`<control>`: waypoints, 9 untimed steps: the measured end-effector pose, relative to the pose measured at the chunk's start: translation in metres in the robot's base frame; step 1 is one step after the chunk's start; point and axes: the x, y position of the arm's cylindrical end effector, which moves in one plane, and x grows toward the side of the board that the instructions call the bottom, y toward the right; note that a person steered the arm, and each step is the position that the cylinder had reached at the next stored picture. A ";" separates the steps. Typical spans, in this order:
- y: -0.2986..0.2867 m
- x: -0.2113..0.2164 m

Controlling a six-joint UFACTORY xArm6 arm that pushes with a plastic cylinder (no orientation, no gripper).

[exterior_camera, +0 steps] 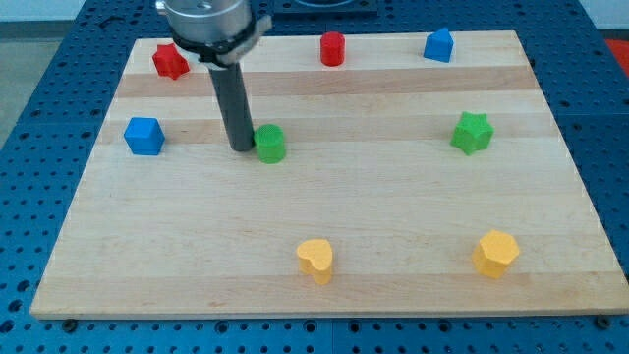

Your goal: Push the green star towards the green circle

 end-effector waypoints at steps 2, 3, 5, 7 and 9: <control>0.029 -0.008; 0.053 -0.068; 0.254 -0.072; 0.331 -0.030; 0.255 -0.020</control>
